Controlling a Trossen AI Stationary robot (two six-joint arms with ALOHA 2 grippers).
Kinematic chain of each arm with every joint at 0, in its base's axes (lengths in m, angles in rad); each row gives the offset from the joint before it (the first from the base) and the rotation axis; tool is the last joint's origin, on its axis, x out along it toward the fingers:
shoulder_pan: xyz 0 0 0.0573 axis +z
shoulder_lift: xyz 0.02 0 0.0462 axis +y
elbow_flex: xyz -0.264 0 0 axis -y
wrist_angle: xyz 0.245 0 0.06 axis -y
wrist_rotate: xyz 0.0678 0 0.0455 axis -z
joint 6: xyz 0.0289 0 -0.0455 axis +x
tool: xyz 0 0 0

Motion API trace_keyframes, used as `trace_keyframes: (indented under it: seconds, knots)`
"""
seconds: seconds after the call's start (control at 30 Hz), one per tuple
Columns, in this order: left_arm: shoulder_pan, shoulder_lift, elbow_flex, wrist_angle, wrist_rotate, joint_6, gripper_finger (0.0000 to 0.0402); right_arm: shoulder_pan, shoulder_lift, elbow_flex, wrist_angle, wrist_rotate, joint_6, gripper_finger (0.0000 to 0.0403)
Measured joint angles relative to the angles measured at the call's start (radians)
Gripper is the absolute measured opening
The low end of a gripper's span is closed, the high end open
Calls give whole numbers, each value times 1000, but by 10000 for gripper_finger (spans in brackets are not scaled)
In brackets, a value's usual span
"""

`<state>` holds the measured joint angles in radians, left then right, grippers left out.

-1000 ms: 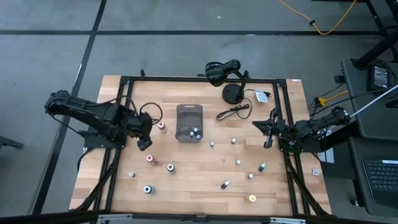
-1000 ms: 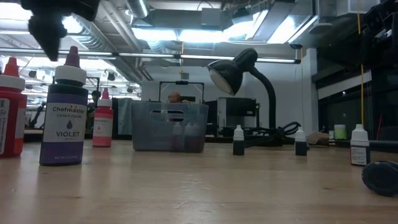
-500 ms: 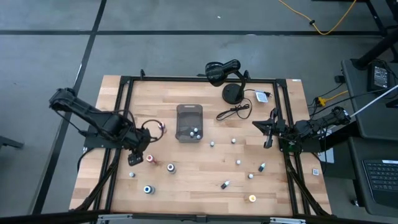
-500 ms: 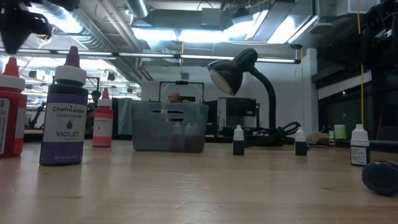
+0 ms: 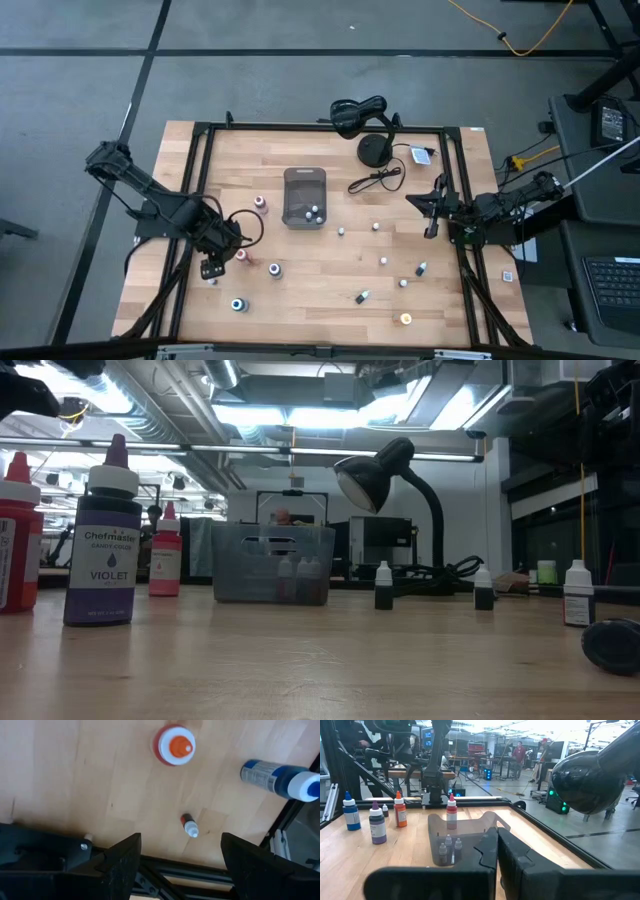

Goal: Pick & Place food coloring
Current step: Put the left small red food coloring bottle into the gray transparent bin

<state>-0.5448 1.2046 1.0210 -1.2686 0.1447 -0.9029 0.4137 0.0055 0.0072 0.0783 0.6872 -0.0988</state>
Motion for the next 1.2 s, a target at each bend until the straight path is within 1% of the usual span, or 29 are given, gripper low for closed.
trace_keyframes:
  seconds: [0.17,0.4,0.7,0.8,0.93,1.1,1.2]
  knots:
    - [-33,25,0,0,7,-72,267,0,0,0,0,0,0,15]
    - [-94,102,0,19,7,-214,267,0,0,0,0,0,0,15]
    - [-165,173,0,26,-18,-467,267,0,0,0,0,0,0,15]
    - [-185,195,0,57,-28,-546,267,0,0,0,0,0,0,15]
    - [-211,219,0,100,-75,-662,267,0,0,0,0,0,0,15]
    - [-241,254,-2,99,-76,-766,267,0,0,0,0,0,0,15]
    - [-267,264,-32,122,-68,-824,267,0,0,0,0,0,0,15]
